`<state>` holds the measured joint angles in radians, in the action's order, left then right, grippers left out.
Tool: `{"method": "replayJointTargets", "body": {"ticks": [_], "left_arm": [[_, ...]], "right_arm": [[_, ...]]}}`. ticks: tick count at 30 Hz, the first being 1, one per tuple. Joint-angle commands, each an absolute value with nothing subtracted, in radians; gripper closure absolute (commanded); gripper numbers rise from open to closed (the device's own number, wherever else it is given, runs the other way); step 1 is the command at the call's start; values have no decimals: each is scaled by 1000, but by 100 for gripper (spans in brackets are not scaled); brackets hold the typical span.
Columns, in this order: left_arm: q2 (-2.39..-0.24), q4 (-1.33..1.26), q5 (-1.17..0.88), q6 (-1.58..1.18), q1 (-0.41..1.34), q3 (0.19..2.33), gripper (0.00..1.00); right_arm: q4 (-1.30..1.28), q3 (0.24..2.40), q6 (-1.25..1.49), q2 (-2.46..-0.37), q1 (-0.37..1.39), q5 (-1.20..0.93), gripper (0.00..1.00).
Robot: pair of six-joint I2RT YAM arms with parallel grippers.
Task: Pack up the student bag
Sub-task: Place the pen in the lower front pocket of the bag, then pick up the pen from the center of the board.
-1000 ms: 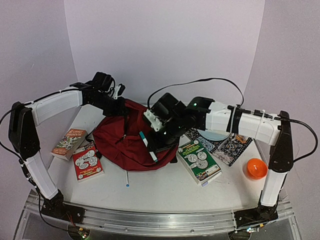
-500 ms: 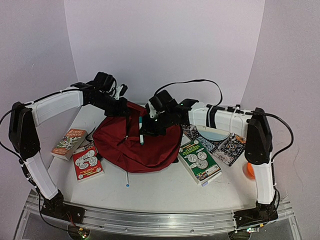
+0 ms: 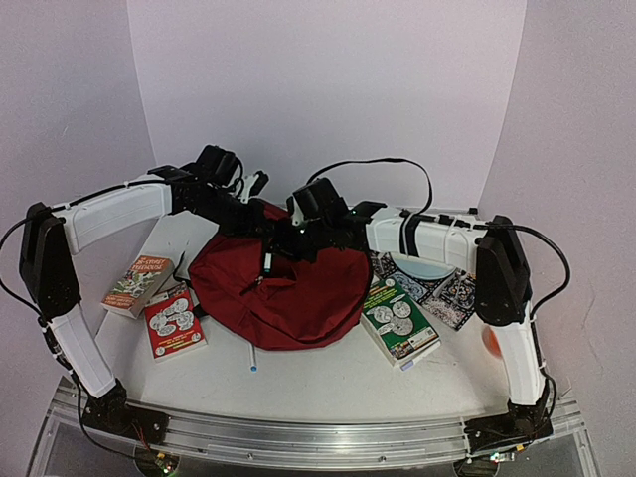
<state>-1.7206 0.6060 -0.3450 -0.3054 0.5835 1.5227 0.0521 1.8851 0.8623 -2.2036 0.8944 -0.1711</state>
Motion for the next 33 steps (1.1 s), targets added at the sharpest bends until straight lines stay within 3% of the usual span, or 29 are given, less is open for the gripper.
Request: {"method": "replayJointTargets", "body": {"ticks": [1, 5, 17, 25, 31, 33], "left_arm": [[-1693, 575, -373, -294, 591, 1563, 100], [-1697, 576, -346, -296, 591, 1568, 100], [-1710, 574, -192, -307, 589, 1544, 100], [-1715, 566, -167, -308, 589, 1529, 100], [-1699, 561, -133, -311, 588, 1511, 100], [-1693, 559, -125, -311, 587, 1505, 100]], "right_arm": [[139, 1921, 908, -2218, 886, -124, 92], [150, 1929, 910, -2238, 882, -109, 75], [148, 1849, 798, -2147, 878, -161, 55], [129, 1591, 670, -1949, 858, -211, 29], [52, 1406, 620, -1763, 843, -136, 2], [19, 1352, 618, -1709, 830, -123, 2]]}}
